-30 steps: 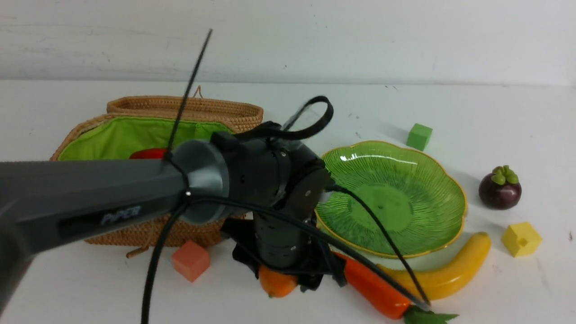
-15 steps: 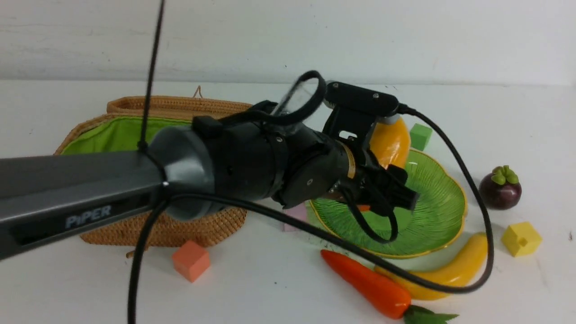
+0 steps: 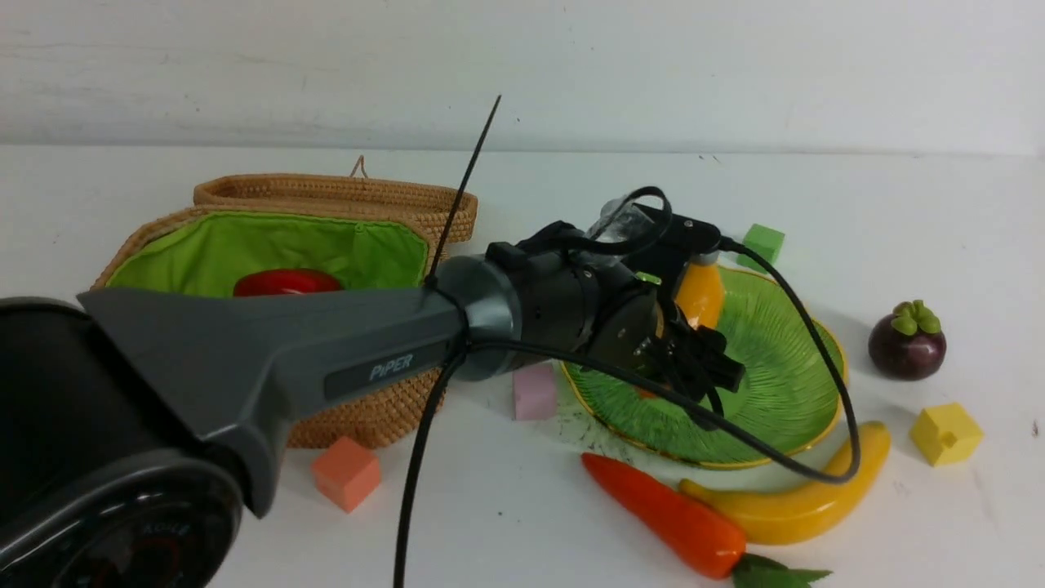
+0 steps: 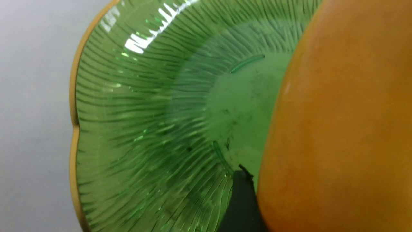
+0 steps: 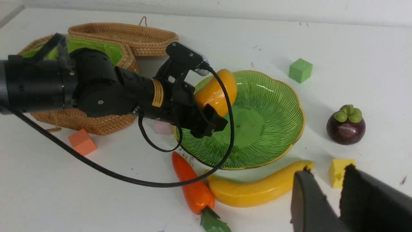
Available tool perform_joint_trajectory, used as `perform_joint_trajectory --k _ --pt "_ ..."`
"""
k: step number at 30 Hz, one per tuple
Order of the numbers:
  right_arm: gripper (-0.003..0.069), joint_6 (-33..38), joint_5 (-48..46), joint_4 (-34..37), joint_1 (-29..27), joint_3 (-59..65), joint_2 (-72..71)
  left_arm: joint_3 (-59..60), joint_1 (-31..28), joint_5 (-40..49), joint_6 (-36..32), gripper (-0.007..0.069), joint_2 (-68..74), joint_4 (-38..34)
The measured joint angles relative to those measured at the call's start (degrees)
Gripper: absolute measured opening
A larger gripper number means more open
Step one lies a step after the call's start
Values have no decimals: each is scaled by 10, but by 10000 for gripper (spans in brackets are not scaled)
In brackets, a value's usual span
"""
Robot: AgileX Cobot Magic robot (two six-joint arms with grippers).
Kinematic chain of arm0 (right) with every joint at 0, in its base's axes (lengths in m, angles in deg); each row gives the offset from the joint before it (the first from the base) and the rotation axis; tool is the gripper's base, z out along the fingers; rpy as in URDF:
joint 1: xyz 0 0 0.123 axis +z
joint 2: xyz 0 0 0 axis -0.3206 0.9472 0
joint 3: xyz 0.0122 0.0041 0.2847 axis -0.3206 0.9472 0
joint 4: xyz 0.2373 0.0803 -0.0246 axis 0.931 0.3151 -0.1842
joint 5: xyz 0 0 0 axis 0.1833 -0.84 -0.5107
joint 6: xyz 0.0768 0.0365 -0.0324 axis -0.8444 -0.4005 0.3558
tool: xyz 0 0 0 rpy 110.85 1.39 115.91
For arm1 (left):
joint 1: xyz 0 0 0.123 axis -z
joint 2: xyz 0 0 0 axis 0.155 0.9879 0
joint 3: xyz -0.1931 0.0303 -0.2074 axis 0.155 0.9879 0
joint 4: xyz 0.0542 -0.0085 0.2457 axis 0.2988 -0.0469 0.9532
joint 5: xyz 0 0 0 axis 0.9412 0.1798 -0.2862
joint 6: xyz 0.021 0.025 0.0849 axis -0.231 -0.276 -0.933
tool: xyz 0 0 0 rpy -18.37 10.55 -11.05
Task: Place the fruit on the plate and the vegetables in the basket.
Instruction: Grab the mango with your left arm and place it on the right plate, then use the right arm to grab a carrot and put it into the left basket
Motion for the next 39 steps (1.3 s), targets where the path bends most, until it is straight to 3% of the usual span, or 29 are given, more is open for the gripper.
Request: perform_joint_trajectory --k 8,15,18,20,21,24,26,33,39 --pt "170 0 0 6 0 0 0 -8 0 10 0 638 -4 -6" --pt "170 0 0 21 0 0 0 -8 0 46 0 589 -36 -34" --pt "170 0 -9 26 0 0 0 -8 0 92 0 482 -87 -59" --pt "170 0 -20 35 0 0 0 -8 0 135 0 363 -126 -73" --pt "170 0 -22 34 0 0 1 -8 0 135 0 363 -126 -73" --pt "170 0 -33 37 0 -1 19 -8 0 214 -7 92 -201 -88" --pt "170 5 -38 38 0 -1 46 -1 0 238 -20 0 -242 -92" --pt "170 65 -49 76 0 -1 158 102 0 258 -44 -13 -394 -107" --pt "170 171 -47 140 -1 -1 272 296 0 258 -73 -13 -601 -139"
